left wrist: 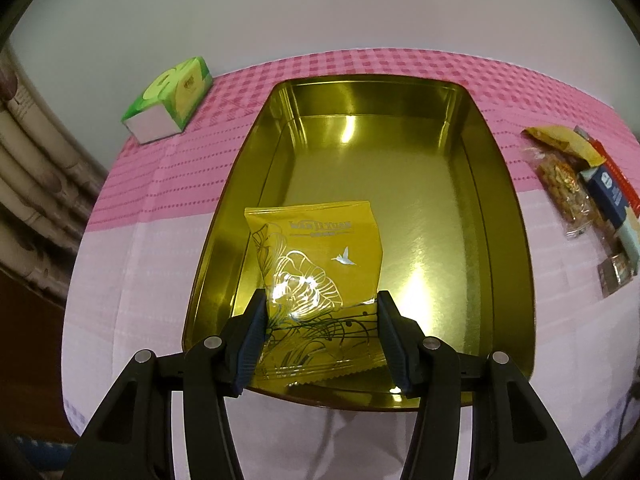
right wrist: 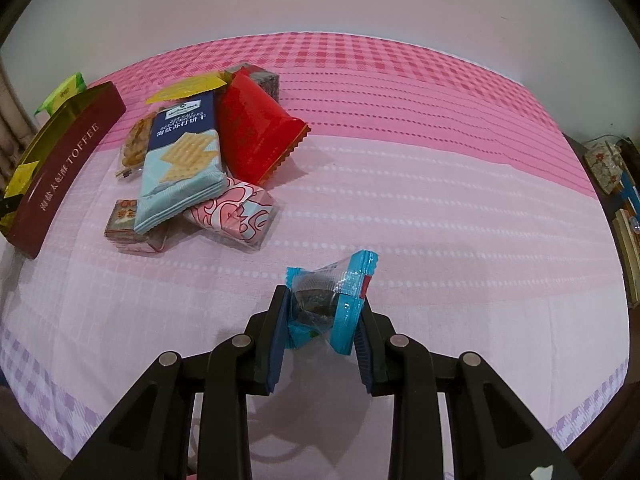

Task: Organize snacks
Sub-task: 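Carry the yellow foil bag over the tin with the left gripper and release, then carry the blue-and-white candy into the tin with the right gripper and release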

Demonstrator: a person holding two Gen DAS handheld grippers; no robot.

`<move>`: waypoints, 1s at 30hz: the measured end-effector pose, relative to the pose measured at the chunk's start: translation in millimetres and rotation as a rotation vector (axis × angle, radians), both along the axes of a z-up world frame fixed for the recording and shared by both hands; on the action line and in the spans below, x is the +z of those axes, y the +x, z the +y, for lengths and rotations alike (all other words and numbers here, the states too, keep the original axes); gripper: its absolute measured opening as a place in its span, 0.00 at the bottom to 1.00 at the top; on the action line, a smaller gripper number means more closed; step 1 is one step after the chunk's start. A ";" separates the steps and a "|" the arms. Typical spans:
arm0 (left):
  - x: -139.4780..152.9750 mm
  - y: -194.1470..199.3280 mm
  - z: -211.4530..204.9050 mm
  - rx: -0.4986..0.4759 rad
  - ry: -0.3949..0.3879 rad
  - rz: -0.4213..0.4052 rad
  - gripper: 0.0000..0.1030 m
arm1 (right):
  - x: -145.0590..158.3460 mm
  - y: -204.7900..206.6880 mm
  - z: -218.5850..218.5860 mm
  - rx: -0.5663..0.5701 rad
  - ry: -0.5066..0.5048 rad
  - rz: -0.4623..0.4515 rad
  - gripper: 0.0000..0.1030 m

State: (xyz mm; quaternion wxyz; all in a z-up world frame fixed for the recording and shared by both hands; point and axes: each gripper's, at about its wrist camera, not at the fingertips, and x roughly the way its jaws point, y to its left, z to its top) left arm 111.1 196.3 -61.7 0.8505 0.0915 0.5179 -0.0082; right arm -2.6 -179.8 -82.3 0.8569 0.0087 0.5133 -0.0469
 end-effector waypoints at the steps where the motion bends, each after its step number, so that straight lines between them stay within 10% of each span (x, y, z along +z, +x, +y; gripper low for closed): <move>1: -1.0 0.4 0.6 0.003 -0.003 0.003 0.52 | 0.0 0.0 0.3 -0.001 0.000 0.000 0.27; 30: 9.1 -6.4 2.0 0.028 0.041 -0.061 0.65 | 2.9 -2.8 0.4 -0.023 -0.020 -0.010 0.25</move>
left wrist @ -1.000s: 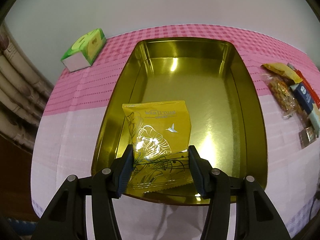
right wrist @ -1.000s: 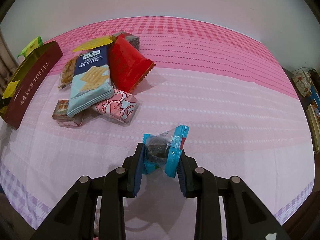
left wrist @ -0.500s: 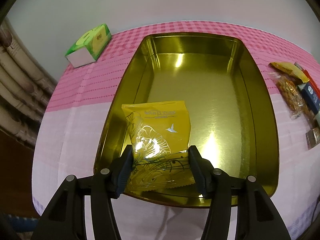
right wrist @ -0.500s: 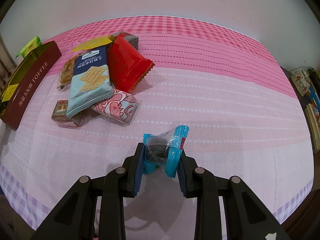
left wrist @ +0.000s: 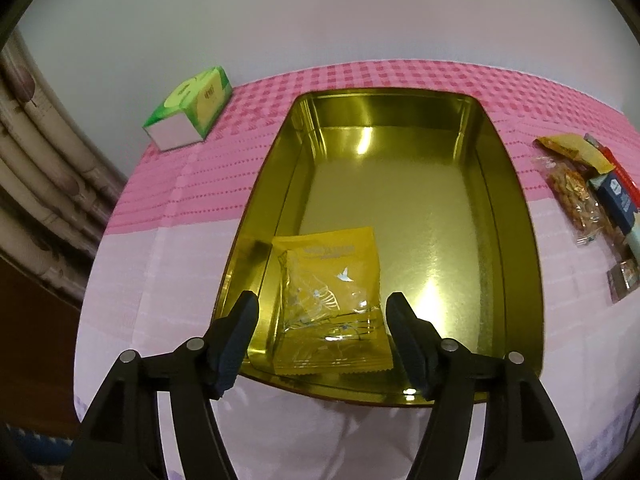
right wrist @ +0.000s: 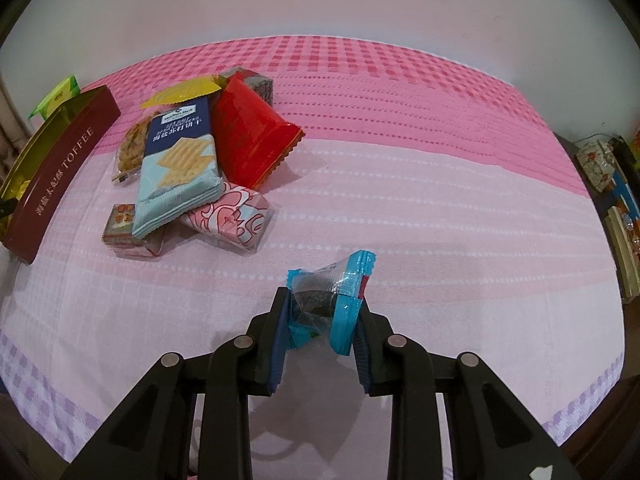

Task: Organize snacks
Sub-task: 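Carry the blue-and-white candy into the tin with the right gripper and release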

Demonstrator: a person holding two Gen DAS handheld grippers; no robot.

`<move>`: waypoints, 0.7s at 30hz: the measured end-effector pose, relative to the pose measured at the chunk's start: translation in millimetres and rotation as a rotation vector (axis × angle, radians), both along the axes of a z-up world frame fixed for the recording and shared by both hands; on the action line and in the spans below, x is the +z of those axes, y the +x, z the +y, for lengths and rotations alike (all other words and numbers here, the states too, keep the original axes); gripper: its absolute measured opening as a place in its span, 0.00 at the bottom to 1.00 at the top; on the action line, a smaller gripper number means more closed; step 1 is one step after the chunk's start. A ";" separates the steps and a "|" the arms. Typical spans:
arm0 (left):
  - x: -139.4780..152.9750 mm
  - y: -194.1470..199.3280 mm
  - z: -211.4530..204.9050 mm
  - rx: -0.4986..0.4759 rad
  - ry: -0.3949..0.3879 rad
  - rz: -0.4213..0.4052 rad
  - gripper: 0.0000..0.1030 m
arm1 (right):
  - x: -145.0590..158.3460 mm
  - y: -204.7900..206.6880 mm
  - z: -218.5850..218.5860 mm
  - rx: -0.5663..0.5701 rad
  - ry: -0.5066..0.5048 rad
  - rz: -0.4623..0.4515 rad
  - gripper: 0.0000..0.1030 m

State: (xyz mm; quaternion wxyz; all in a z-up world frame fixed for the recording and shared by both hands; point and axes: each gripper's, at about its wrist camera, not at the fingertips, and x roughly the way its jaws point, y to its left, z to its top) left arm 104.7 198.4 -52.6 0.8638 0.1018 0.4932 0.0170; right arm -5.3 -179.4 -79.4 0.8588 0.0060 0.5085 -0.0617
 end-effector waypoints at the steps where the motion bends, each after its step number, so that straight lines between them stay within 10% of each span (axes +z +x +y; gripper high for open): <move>1: 3.0 -1.6 -0.9 -0.003 0.000 -0.009 0.65 | 1.0 -0.5 -0.5 -0.002 0.000 -0.001 0.25; 21: 39.5 -34.1 21.1 0.061 -0.020 -0.106 0.74 | 67.0 18.9 68.3 0.172 -0.008 -0.129 0.25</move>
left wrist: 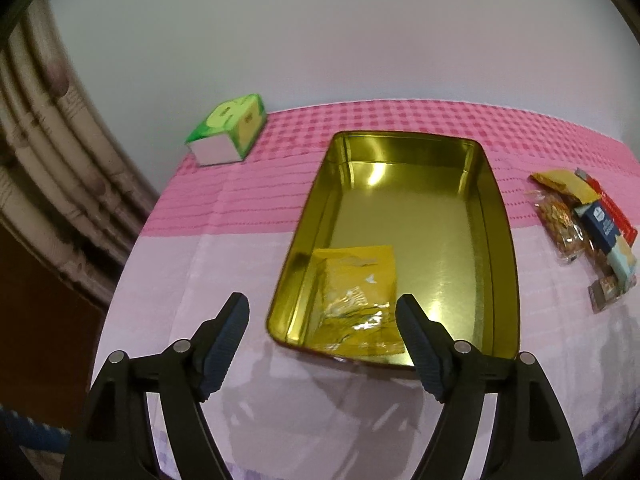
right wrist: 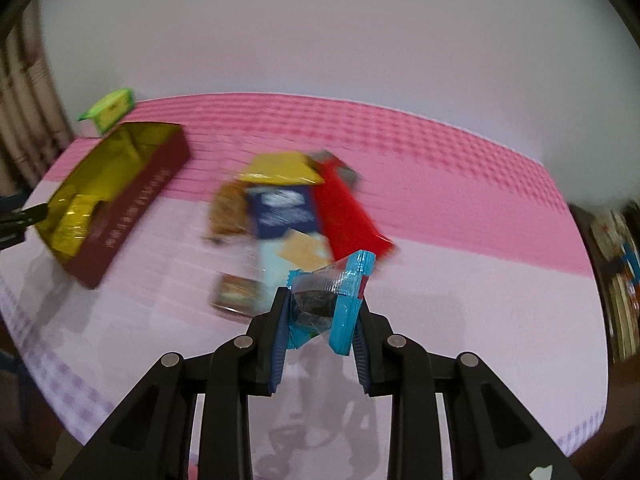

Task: Organize snacks
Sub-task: 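Carry the blue-and-white candy into the tin with the right gripper and release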

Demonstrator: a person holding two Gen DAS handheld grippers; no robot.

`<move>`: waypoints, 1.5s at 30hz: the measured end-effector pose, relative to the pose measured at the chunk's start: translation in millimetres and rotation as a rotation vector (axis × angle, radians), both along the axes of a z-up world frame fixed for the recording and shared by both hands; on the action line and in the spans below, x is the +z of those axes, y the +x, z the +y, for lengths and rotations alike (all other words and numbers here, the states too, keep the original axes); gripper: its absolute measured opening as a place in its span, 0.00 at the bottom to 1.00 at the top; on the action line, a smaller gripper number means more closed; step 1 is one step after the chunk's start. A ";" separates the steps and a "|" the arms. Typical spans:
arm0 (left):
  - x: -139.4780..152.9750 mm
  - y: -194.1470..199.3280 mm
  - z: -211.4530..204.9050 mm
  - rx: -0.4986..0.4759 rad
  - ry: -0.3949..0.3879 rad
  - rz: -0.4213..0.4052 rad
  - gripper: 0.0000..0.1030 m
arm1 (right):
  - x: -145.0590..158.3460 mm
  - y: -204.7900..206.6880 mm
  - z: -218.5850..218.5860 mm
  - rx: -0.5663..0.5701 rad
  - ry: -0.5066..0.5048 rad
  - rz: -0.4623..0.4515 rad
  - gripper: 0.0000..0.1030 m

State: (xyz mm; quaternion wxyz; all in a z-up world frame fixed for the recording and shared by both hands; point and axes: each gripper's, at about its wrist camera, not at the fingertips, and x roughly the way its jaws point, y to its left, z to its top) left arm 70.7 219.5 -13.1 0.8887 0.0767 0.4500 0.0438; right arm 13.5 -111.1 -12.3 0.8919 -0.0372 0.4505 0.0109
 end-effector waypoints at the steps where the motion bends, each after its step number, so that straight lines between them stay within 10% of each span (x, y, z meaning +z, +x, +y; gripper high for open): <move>1: 1.5 -2.0 4.5 0.013 -0.008 -0.003 0.74 | 2.5 2.7 8.4 0.021 0.012 -0.002 0.25; 23: 7.9 -32.8 96.0 0.269 -0.101 -0.006 0.80 | 8.4 55.9 209.4 0.427 0.041 0.021 0.25; 45: 2.6 -27.5 111.0 0.317 -0.145 0.013 0.80 | -39.7 80.6 251.7 0.480 -0.026 0.149 0.25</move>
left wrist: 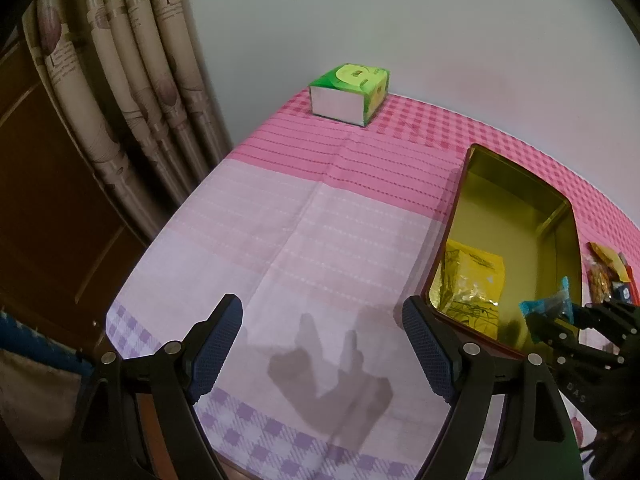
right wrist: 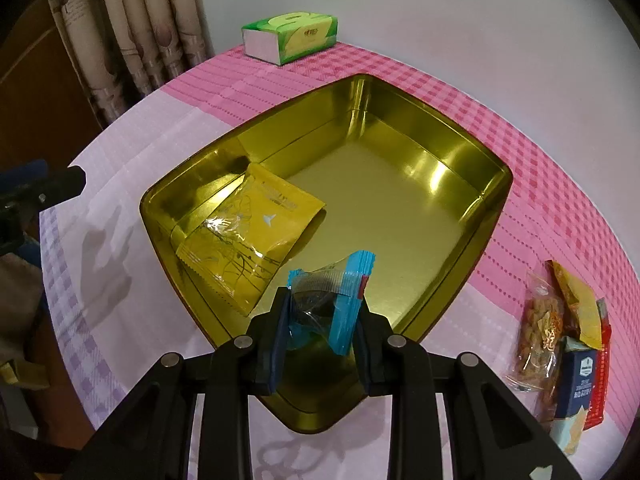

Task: Organize snacks
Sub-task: 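Carry the blue-and-white candy into the tin with the right gripper and release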

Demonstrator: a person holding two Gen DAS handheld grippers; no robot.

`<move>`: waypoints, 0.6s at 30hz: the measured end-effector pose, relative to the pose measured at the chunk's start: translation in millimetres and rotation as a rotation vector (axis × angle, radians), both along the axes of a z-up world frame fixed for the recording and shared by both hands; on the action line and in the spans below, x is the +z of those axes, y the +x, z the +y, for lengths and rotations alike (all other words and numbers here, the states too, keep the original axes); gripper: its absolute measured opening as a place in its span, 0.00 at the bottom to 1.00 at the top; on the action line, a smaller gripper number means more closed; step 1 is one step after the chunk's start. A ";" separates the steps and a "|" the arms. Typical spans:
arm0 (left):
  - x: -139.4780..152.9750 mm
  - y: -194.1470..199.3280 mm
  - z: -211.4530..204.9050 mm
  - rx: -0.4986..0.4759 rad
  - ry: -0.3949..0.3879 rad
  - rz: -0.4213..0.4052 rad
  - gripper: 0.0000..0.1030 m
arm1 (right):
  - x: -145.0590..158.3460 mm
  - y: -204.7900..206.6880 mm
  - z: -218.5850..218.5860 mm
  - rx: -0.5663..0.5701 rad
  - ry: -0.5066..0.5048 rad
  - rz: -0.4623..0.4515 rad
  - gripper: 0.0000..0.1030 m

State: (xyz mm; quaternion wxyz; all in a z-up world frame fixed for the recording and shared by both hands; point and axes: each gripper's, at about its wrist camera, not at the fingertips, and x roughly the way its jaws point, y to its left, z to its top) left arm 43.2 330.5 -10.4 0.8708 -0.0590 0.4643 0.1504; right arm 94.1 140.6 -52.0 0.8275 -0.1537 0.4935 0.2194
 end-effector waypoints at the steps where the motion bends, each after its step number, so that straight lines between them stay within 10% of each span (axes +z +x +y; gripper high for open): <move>1: -0.1 0.1 -0.2 0.001 0.000 0.000 0.80 | -0.5 -0.1 0.4 0.001 -0.002 0.000 0.25; 18: -2.2 0.3 -2.1 -0.007 0.000 0.005 0.80 | -1.7 -1.6 2.2 -0.001 -0.010 -0.003 0.31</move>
